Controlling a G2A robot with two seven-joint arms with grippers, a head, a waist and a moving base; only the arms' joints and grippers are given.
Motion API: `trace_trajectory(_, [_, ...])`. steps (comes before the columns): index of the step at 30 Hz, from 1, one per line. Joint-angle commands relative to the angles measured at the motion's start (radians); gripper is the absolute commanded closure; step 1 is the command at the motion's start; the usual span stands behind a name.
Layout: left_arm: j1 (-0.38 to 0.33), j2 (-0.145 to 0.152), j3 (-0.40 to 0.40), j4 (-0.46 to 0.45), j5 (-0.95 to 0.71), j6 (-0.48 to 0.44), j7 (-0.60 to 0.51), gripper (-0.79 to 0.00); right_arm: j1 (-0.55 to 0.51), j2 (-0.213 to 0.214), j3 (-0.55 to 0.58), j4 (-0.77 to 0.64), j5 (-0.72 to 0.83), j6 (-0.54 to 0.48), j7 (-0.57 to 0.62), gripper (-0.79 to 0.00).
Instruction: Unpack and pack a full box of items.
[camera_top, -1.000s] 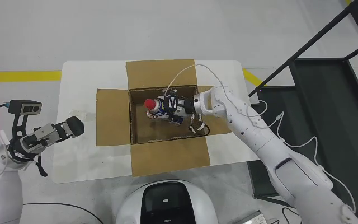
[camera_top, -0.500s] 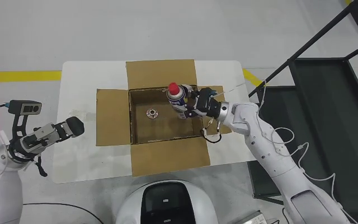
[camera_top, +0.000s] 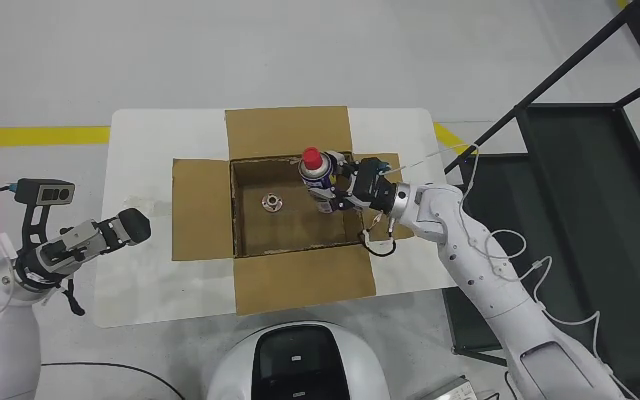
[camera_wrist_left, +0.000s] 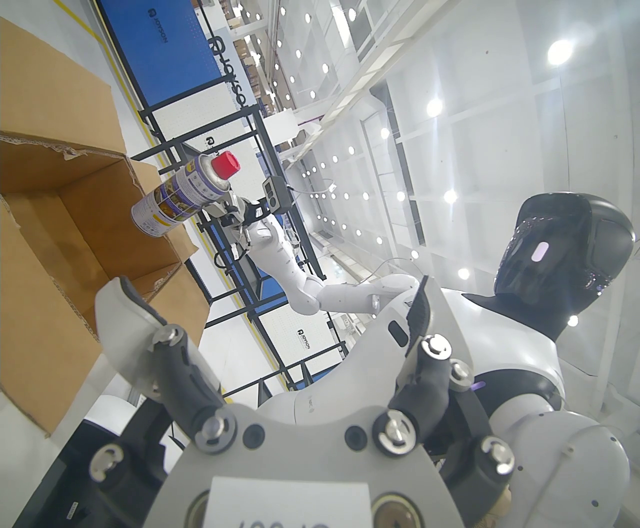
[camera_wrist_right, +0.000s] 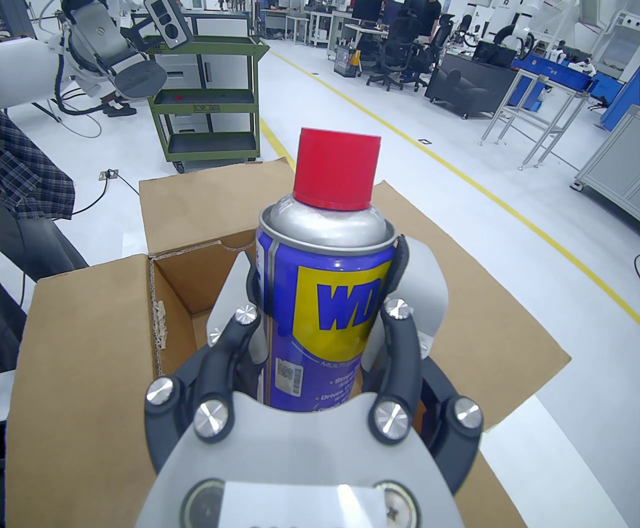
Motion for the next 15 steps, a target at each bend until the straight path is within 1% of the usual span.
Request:
trace_trajectory(1, [0.000,0.000,0.000,0.000,0.000,0.000,0.000,-0.785,0.000,0.000,0.000,0.000,0.000,0.000,0.000,0.000])
trace_trajectory(10, [0.000,0.000,0.000,0.000,0.000,0.000,0.000,-0.785,0.000,0.000,0.000,0.000,0.000,0.000,0.000,0.000])
trace_trajectory(12, [0.000,0.000,0.000,0.000,0.000,0.000,0.000,-0.785,-0.015,-0.001,0.010,-0.007,0.043,0.023,-0.011,0.000])
trace_trajectory(15, [0.000,0.000,0.000,0.000,0.000,0.000,0.000,-0.785,-0.037,0.006,0.055,-0.007,0.091,-0.007,-0.047,0.000])
